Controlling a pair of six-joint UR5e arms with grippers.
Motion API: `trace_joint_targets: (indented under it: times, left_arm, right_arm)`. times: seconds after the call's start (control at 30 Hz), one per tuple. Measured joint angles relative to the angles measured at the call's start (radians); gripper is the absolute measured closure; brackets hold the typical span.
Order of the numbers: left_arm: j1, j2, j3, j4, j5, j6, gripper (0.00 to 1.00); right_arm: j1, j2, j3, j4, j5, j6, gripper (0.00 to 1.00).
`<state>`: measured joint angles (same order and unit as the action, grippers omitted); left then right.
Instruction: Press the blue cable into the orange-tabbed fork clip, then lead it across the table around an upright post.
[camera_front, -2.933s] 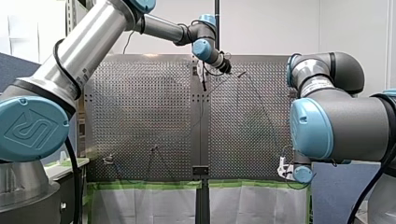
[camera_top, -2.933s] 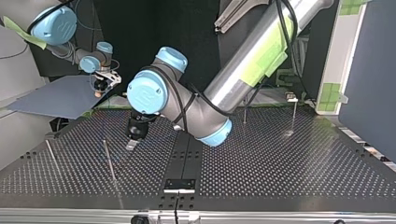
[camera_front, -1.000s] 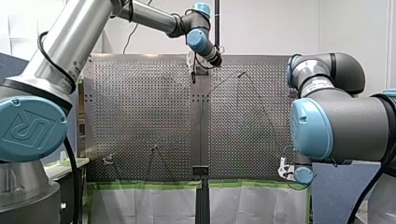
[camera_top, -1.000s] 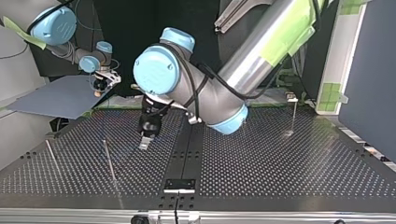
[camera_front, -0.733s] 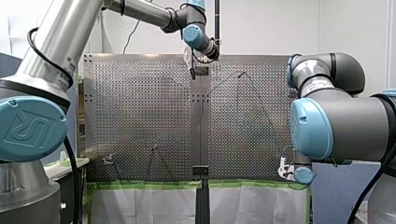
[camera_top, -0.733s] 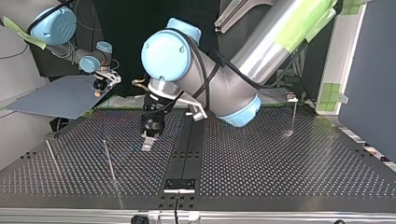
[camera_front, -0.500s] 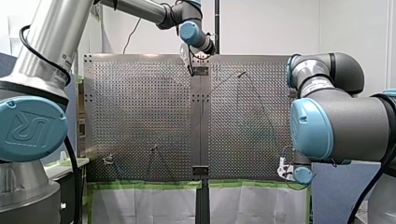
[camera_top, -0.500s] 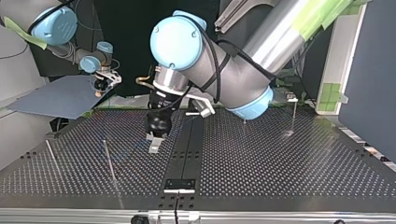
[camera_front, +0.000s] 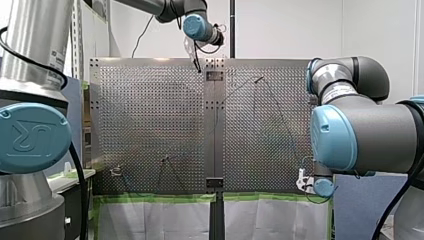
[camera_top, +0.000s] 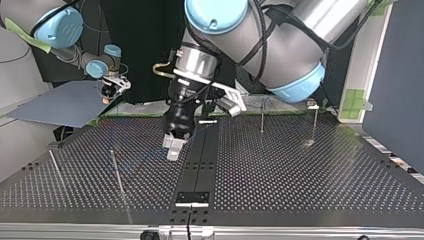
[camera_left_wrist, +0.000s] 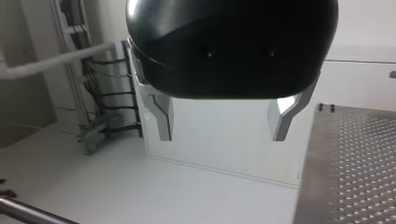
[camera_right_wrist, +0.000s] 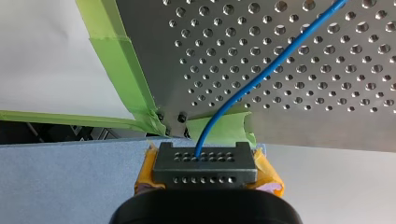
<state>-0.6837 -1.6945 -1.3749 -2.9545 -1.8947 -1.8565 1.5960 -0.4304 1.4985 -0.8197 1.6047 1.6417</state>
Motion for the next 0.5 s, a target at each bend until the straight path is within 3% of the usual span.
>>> trace_joint_targets:
  times: [0.37, 0.5]
  left_arm:
    - [0.005, 0.108, -0.108, 0.108, -0.002, -0.009, 0.00]
    - [0.005, 0.147, -0.147, 0.147, -0.022, -0.015, 0.00]
  right_arm:
    - [0.000, 0.000, 0.000, -0.004, 0.000, 0.000, 1.00]
    - [0.000, 0.000, 0.000, -0.004, 0.000, 0.000, 1.00]
